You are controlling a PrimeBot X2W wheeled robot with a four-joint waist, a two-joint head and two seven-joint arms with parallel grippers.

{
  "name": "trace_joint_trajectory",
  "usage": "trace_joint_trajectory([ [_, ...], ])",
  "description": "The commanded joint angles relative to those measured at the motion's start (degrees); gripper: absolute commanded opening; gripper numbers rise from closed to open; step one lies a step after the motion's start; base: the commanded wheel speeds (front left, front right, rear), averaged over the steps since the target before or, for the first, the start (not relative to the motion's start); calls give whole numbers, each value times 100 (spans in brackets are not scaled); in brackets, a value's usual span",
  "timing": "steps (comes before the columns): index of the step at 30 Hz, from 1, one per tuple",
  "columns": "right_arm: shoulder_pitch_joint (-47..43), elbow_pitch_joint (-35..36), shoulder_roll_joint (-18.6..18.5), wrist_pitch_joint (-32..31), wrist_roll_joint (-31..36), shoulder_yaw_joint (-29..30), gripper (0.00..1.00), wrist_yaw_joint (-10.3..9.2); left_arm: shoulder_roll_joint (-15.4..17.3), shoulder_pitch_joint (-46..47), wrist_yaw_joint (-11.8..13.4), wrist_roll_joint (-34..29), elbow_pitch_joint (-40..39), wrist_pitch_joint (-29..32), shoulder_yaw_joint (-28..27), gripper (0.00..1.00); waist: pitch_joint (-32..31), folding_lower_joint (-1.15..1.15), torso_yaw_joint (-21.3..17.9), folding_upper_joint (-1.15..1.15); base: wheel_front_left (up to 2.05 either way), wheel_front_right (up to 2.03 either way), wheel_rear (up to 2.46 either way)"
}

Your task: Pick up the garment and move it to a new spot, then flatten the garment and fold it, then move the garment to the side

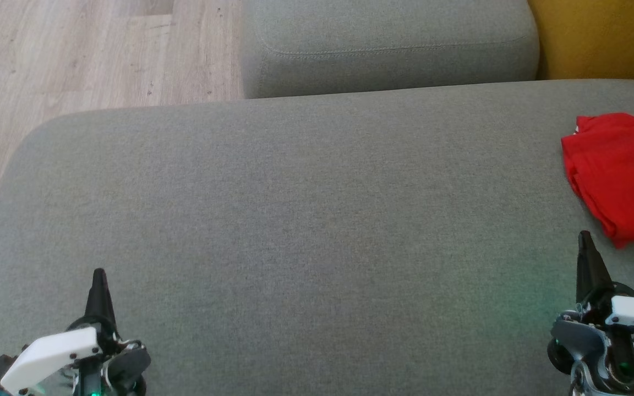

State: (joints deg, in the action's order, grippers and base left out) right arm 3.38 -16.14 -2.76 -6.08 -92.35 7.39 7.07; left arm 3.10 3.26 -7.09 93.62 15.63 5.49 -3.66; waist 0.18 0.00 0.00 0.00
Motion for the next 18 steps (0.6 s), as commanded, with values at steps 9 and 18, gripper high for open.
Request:
trace_joint_trajectory([
  [9,279,213,-29,-25,2,-107,0,42,33,286,-40,-84,-161,40,-211,0,0,0,0,0,0,0,0],
  [18,279,213,-27,-27,5,-103,0,42,27,287,-40,-92,-161,48,-220,0,0,0,0,0,0,0,0],
])
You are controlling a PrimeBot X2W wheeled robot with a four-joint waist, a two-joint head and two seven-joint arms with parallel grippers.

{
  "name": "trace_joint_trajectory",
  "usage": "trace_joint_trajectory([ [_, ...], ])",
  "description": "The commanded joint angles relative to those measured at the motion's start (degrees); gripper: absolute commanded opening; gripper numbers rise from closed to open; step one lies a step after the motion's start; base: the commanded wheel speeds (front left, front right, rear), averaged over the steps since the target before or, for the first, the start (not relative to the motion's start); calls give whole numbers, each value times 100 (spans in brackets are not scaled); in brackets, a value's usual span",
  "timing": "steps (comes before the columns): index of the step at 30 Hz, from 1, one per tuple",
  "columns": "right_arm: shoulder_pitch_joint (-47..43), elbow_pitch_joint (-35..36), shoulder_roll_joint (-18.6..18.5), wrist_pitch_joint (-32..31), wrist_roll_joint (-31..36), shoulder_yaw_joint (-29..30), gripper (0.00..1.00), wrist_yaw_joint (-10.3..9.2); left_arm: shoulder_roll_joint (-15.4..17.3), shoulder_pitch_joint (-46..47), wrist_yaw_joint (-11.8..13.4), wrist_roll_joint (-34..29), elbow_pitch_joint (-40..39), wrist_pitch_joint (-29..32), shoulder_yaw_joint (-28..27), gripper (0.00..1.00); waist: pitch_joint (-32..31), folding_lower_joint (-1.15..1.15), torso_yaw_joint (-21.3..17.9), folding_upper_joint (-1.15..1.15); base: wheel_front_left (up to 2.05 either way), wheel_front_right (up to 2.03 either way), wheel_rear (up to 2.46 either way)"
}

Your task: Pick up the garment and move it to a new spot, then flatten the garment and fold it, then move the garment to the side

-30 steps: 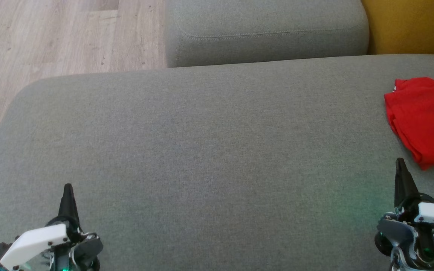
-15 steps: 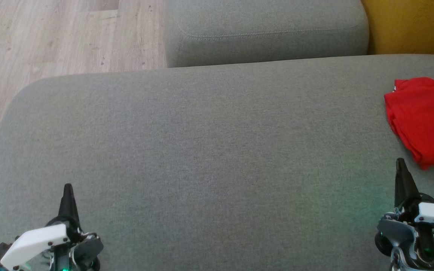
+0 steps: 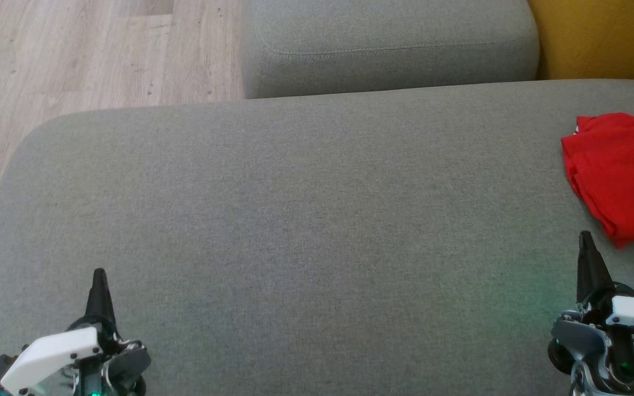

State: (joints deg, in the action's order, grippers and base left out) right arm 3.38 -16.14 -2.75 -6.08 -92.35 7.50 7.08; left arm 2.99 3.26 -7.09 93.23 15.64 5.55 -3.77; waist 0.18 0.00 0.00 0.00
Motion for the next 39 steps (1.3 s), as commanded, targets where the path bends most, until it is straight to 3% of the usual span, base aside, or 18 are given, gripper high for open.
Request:
trace_joint_trajectory([
  [1,279,213,-28,-28,5,-114,0,41,37,287,-40,-53,-162,42,-210,0,0,0,0,0,0,0,0],
  [39,280,212,-21,-36,14,-103,0,41,16,290,-40,-78,-161,66,-240,0,0,0,0,0,0,0,0],
])
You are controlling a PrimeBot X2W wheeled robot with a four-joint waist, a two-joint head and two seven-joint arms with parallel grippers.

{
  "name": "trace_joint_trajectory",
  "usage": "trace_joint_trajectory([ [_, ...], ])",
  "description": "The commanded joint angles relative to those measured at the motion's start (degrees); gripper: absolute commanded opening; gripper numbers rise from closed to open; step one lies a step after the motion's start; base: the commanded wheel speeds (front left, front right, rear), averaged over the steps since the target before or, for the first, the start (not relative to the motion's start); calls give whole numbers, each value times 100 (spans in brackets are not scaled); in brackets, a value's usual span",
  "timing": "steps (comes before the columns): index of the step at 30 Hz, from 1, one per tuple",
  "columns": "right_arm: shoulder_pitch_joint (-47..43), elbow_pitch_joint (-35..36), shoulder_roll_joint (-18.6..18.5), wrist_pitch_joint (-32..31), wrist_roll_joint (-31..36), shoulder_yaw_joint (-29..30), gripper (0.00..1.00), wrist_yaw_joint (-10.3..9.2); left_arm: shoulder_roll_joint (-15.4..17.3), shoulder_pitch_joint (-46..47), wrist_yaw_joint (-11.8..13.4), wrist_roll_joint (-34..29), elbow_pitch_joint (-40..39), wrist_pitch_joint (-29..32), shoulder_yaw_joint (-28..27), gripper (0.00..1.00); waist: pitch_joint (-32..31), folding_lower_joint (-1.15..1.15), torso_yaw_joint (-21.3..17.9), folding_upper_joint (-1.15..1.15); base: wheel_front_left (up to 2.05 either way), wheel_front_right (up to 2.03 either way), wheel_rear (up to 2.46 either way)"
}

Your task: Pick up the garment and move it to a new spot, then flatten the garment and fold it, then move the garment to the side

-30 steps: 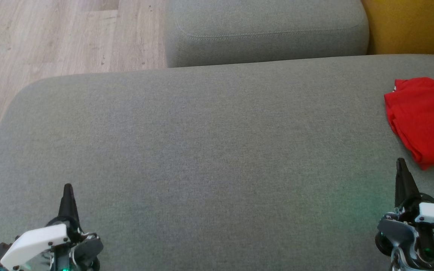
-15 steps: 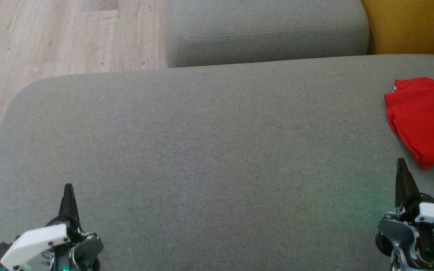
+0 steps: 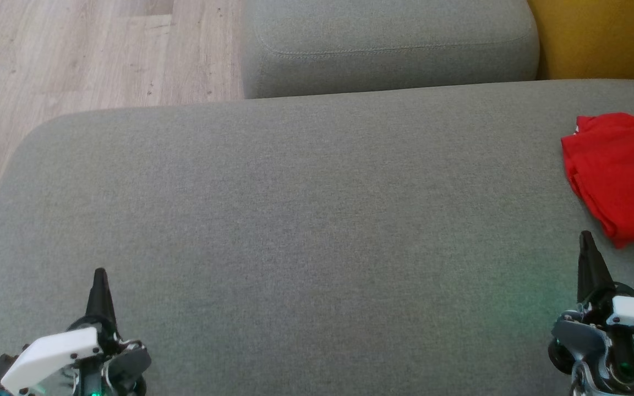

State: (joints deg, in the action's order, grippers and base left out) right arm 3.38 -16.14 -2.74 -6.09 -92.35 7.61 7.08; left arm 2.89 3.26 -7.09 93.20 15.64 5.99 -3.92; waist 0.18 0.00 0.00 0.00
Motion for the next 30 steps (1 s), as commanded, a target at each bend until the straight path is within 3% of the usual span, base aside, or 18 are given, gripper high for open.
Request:
trace_joint_trajectory([
  [1,280,212,-22,-35,14,-114,0,41,26,290,-40,-76,-161,22,-227,0,0,0,0,0,0,0,0],
  [30,281,212,-19,-39,18,-110,0,41,16,291,-40,-88,-160,33,-241,0,0,0,0,0,0,0,0],
])
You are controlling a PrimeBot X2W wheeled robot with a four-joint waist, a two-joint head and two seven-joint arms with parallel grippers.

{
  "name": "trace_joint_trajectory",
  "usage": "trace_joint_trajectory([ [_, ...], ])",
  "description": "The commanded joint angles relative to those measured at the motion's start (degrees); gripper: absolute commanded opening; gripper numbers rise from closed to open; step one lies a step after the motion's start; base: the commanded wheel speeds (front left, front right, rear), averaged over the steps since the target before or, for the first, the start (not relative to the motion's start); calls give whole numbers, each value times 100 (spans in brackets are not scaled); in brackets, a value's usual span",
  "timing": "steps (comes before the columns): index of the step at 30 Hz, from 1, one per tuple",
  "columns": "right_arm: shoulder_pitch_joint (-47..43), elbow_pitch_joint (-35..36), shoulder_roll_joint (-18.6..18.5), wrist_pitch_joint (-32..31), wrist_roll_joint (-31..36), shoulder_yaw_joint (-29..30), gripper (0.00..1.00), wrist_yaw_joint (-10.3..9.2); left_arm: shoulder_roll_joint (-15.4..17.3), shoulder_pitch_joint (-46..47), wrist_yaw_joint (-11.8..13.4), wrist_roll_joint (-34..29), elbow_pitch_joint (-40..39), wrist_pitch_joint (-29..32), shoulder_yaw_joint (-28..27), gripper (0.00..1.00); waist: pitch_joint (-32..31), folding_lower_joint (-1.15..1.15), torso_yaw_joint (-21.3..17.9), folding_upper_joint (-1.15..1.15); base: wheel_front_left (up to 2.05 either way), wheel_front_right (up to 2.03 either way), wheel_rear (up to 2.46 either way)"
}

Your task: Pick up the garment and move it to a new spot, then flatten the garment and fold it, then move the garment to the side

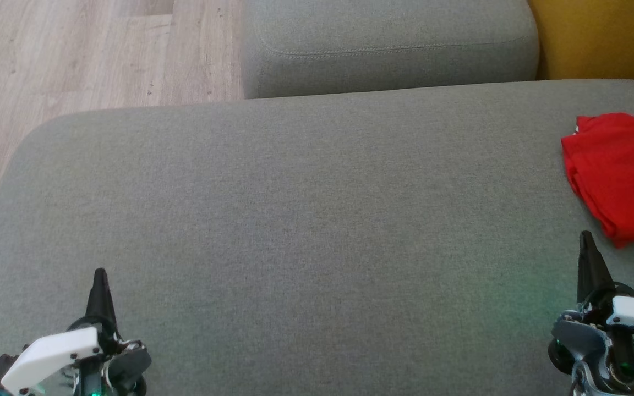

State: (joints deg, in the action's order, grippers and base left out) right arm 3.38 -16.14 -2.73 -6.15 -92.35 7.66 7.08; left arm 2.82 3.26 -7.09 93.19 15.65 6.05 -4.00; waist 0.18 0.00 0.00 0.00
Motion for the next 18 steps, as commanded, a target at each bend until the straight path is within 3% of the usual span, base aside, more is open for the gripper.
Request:
trace_joint_trajectory([
  [1,281,212,-20,-33,18,-115,0,41,24,291,-40,-87,-162,28,-232,0,0,0,0,0,0,0,0],
  [18,281,212,-19,-35,19,-113,0,41,19,292,-40,-92,-161,33,-238,0,0,0,0,0,0,0,0],
])
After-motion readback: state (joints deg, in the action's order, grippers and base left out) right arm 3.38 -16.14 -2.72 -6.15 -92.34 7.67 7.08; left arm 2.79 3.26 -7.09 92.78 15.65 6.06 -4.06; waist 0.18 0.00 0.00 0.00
